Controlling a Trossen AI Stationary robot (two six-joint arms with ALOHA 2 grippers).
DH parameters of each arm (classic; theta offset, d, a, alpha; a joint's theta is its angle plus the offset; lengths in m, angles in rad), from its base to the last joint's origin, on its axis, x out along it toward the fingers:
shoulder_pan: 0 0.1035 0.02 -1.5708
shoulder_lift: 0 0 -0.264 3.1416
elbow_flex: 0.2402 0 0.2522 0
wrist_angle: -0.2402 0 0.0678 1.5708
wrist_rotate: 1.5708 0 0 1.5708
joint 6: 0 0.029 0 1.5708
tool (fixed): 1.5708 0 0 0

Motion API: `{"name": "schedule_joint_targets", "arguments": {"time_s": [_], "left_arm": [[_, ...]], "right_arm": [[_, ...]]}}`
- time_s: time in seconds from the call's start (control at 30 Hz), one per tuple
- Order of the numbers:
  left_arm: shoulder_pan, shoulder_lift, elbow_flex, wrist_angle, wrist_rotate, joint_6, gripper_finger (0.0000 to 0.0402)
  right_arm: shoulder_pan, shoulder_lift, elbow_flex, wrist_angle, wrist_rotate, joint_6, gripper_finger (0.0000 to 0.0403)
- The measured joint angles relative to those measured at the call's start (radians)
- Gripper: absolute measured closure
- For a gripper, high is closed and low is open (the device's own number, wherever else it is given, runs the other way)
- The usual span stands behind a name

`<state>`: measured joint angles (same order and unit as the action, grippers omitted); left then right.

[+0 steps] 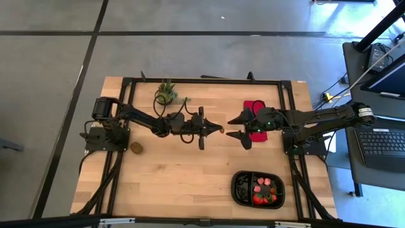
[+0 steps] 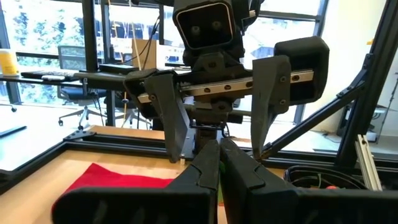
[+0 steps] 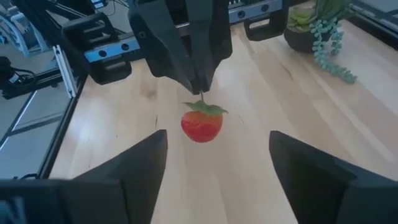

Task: Pick and placing Produce into tupperware
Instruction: Put the strawberry into the right of the black bin

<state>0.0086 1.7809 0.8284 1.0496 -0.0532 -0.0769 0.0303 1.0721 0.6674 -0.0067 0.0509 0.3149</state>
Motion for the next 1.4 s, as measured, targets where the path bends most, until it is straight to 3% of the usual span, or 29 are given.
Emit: {"name": "schedule_joint_targets", "arguments": {"time_s": [0.37, 0.8, 1.0, 1.4], "left_arm": [[0.001, -0.001, 0.0, 0.0, 0.018, 0.0, 0.04], [0.0, -0.001, 0.0, 0.001, 0.025, 0.0, 0.04], [0.0, -0.001, 0.0, 0.001, 0.025, 0.0, 0.04], [0.0, -0.001, 0.0, 0.0, 0.025, 0.0, 0.0399]], "right_arm": [[0.038, 0.082, 0.0, 0.108, 0.0, -0.139, 0.0111], [0.039, 0.168, 0.0, 0.207, 0.001, -0.187, 0.0115], [0.039, 0.172, 0.0, 0.207, 0.001, -0.187, 0.0154], [0.039, 0.172, 0.0, 0.214, 0.001, -0.189, 0.0275]]}}
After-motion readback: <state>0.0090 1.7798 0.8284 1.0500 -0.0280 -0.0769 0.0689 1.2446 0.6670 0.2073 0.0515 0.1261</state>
